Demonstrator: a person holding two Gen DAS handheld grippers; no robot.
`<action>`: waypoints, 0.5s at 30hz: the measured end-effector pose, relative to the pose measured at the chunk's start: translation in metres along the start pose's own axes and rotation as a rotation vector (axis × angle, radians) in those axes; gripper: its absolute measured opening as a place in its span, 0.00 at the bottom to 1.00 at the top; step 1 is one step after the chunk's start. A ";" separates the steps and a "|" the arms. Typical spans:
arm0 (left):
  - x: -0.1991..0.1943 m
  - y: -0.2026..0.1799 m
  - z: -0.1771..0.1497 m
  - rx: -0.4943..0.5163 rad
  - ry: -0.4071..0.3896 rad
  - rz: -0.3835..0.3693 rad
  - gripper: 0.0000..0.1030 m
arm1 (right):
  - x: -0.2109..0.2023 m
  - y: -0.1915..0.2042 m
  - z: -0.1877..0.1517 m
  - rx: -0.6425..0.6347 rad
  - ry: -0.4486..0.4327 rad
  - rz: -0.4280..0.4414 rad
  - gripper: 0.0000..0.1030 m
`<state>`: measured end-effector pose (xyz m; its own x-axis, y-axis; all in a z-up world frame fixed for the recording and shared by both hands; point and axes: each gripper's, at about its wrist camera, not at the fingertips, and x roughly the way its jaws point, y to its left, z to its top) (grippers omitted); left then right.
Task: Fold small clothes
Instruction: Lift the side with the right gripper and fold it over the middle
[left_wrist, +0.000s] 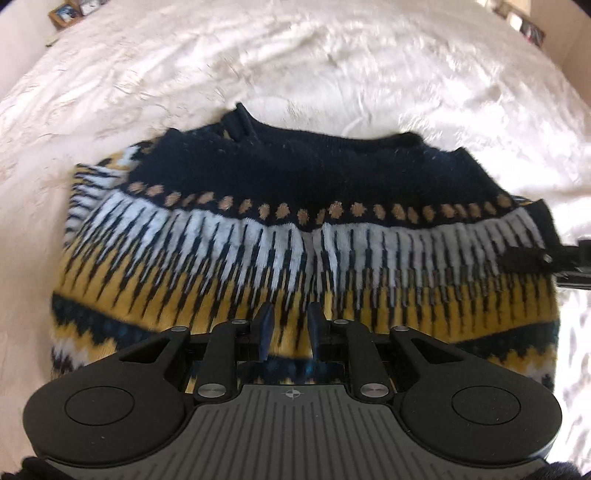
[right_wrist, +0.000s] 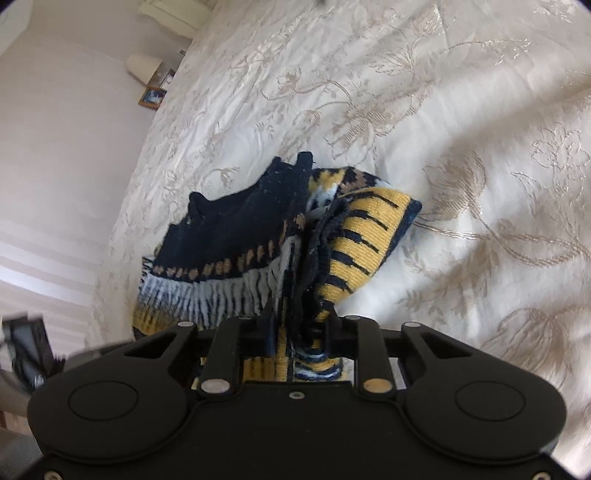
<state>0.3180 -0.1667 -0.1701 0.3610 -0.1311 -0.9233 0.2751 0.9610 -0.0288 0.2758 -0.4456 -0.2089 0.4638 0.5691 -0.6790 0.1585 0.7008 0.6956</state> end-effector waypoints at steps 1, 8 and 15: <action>-0.006 0.000 -0.007 -0.010 -0.014 -0.010 0.18 | -0.001 0.002 0.000 -0.002 -0.004 0.001 0.32; 0.020 -0.005 -0.037 -0.002 0.076 -0.036 0.18 | -0.005 0.025 0.001 -0.028 -0.016 -0.050 0.32; 0.010 0.014 -0.027 0.037 0.055 -0.099 0.18 | -0.006 0.050 -0.002 -0.042 -0.043 -0.122 0.32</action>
<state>0.3013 -0.1480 -0.1905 0.2816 -0.2102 -0.9362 0.3401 0.9342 -0.1074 0.2793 -0.4135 -0.1707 0.4805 0.4602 -0.7465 0.1800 0.7814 0.5975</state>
